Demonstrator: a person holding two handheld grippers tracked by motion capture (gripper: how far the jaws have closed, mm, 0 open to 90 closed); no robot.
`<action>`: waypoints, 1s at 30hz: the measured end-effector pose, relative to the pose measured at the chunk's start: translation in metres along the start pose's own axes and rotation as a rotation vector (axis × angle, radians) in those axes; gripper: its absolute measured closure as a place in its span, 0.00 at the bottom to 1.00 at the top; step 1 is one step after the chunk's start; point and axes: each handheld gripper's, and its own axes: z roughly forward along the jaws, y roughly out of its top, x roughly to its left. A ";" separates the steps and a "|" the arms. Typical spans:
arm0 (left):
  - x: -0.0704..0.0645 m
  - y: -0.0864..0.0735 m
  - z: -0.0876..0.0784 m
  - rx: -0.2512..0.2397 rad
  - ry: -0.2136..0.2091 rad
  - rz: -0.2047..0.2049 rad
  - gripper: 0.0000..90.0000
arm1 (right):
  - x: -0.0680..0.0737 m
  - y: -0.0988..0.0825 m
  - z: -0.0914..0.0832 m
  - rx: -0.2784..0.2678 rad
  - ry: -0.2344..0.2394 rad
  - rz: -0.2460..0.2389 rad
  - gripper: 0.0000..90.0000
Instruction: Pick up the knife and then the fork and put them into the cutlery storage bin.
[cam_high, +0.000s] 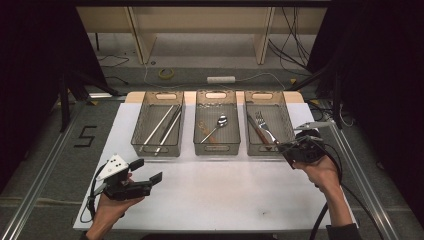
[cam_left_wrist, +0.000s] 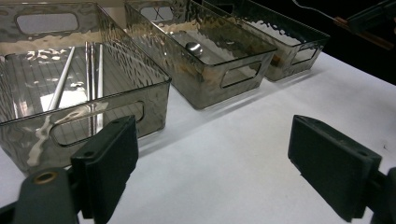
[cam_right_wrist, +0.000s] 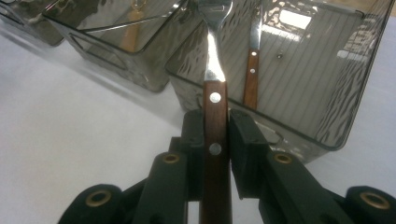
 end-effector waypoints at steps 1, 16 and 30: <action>0.000 0.000 0.000 0.000 0.000 0.000 0.18 | -0.001 0.002 0.001 0.002 -0.001 0.000 0.86; 0.000 0.000 0.000 -0.001 -0.001 -0.001 0.18 | -0.012 0.038 0.020 -0.010 -0.026 0.020 0.86; 0.000 0.000 0.000 -0.003 -0.001 0.001 0.18 | -0.013 0.062 0.035 0.006 -0.048 0.008 0.86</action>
